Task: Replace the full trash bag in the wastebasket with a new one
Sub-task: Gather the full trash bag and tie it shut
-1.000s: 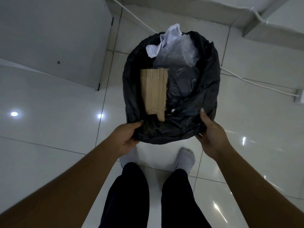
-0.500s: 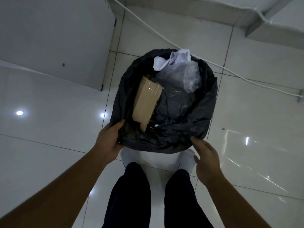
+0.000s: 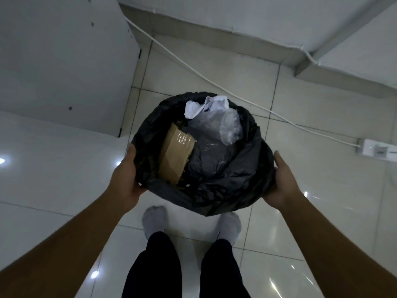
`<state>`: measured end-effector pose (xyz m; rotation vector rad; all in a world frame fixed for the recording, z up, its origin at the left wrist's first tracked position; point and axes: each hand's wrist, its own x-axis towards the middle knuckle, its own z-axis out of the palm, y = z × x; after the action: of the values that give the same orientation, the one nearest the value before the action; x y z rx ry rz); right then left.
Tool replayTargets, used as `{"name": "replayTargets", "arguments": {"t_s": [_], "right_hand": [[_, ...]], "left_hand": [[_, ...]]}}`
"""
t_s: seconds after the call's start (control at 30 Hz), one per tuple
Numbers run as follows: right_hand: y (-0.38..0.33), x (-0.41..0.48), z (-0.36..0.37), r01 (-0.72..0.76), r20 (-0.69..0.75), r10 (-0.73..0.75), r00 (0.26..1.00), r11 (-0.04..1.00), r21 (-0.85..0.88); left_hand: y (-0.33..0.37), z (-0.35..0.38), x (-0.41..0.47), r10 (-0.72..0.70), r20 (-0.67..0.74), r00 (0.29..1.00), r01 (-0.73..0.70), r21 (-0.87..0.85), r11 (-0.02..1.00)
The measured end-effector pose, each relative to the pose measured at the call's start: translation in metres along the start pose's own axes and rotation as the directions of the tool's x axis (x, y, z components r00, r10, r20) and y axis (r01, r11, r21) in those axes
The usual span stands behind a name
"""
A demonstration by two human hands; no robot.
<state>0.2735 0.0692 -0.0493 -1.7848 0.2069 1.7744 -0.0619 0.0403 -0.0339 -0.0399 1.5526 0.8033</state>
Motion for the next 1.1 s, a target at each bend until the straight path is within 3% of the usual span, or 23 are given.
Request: {"name": "replayTargets", "arguments": {"t_s": [0.13, 0.3, 0.63, 0.8, 0.87, 0.93, 1.0, 1.1], "right_hand": [[-0.027, 0.019, 0.010, -0.107, -0.055, 0.098, 0.994, 0.977, -0.185], [-0.062, 0.037, 0.033, -0.175, -0.152, 0.108, 0.982, 0.816, -0.551], [-0.113, 0.053, 0.057, -0.025, -0.013, 0.022, 1.000, 0.827, -0.562], [-0.132, 0.059, 0.058, -0.044, 0.096, 0.103, 0.990, 0.874, -0.483], [-0.129, 0.061, 0.064, 0.033, 0.111, 0.035, 0.993, 0.831, -0.556], [-0.128, 0.064, 0.065, 0.225, 0.118, -0.195, 0.974, 0.732, -0.644], [-0.133, 0.061, 0.067, 0.365, 0.197, -0.319, 0.927, 0.646, -0.671], [-0.145, 0.049, 0.078, 0.326, 0.251, -0.212, 0.945, 0.694, -0.642]], "left_hand": [[0.000, -0.011, 0.018, -0.039, -0.060, 0.997, 0.036, -0.046, 0.998], [0.007, -0.015, 0.036, -0.001, -0.133, 0.991, 0.011, 0.072, 0.997], [0.030, 0.005, 0.035, 0.003, -0.109, 0.994, 0.017, 0.176, 0.984], [0.030, 0.006, 0.039, 0.009, -0.133, 0.991, 0.015, 0.174, 0.985], [0.030, 0.006, 0.039, 0.017, -0.136, 0.991, 0.006, 0.165, 0.986], [0.030, 0.006, 0.036, 0.025, -0.136, 0.990, -0.003, 0.158, 0.987], [0.031, 0.007, 0.033, 0.036, -0.126, 0.991, -0.018, 0.139, 0.990], [0.037, 0.010, 0.028, 0.053, -0.080, 0.995, -0.045, 0.094, 0.995]]}}
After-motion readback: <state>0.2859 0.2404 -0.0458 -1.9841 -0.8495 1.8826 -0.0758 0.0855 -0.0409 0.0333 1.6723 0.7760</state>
